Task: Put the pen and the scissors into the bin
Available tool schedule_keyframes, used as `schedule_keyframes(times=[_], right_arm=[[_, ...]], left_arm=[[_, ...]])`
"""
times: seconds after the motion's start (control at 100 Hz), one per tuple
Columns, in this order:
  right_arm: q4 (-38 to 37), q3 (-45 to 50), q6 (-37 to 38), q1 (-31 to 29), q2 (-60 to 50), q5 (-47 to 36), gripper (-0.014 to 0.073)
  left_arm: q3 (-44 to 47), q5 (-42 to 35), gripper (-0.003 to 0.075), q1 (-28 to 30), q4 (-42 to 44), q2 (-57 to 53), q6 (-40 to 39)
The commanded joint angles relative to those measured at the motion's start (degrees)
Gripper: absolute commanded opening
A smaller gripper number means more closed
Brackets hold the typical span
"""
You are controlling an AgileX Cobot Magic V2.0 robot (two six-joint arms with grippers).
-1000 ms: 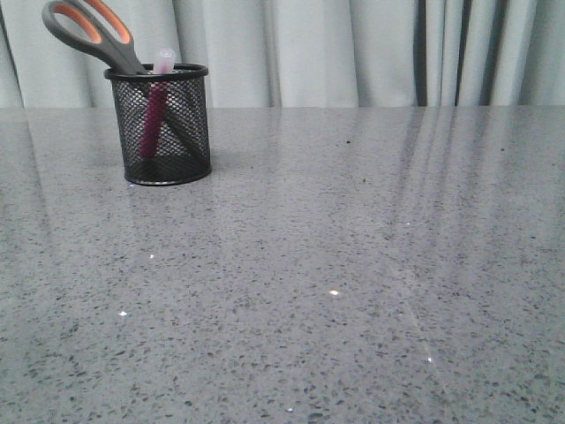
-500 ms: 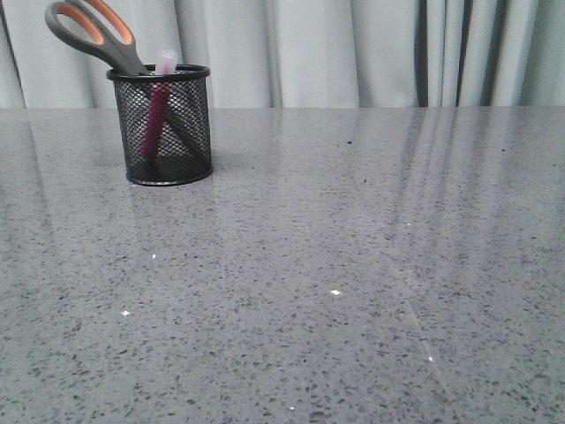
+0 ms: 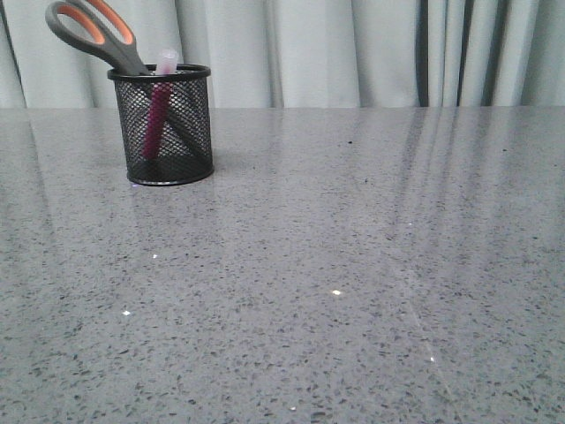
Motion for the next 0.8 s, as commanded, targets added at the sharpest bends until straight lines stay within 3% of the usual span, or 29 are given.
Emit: schedule_keyframes(times=[0.0,0.41,0.79], right_arm=[[-1.07,-1.44,-0.49,-0.30,0.68,-3.80,-0.0068],[-1.07,-1.44,-0.49,-0.30,0.68,-3.80,-0.0068],[-1.07,-1.44,-0.49,-0.30,0.68,-3.80,-0.0068]], left_arm=[[-0.07,-0.67,-0.0022,1.62,-1.15,-1.09,5.41],[4.75,6.46,-0.0022,12.62,-8.58,-5.07,6.45],[4.75,8.44,-0.0022,12.95,-9.76,-5.07,6.45]])
